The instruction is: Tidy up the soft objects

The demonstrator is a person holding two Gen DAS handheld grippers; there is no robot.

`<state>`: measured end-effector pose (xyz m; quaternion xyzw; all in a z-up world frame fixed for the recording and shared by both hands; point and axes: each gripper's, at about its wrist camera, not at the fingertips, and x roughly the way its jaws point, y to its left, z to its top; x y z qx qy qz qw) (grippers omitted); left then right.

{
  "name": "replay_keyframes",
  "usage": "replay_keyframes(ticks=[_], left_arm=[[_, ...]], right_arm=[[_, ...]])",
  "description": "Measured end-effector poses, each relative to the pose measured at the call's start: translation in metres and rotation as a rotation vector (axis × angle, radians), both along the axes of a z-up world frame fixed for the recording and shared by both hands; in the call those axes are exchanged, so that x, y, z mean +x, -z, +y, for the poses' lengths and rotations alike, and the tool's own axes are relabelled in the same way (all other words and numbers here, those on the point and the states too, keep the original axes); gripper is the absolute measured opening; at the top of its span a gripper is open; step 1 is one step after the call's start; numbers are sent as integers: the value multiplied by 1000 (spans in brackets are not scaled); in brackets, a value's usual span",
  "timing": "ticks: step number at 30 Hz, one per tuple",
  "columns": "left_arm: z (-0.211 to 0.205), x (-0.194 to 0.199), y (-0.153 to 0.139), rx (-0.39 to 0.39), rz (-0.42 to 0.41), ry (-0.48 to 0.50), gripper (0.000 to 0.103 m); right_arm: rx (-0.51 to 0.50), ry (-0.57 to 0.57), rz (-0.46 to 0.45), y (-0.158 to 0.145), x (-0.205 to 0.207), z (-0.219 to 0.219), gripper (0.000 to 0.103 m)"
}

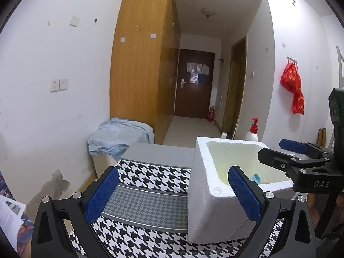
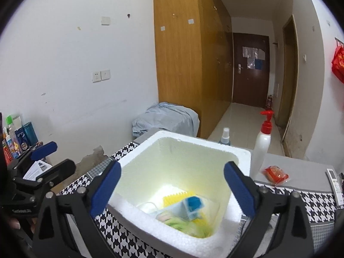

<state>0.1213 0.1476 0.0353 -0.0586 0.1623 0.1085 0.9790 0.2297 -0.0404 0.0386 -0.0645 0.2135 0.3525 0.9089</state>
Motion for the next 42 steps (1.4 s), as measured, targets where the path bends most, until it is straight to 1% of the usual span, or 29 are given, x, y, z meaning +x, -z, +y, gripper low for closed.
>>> replay_keyframes(ticks=[14,24,29,42], left_arm=[[-19,0,-3,27,0,29,102],[-30,2,-6,26,3,14,102],[-38,-3,-9,38,-7,21,102],[-58,-16,-14,41,-22,53,102]], right_arm=[[25,29,-16,-5,-10,-24,100],[56,28,-23,-10,-18,-40,103],[55,26,-39,-12,-24,-45,103],[57,42,-82,-18,-43,-60,103]])
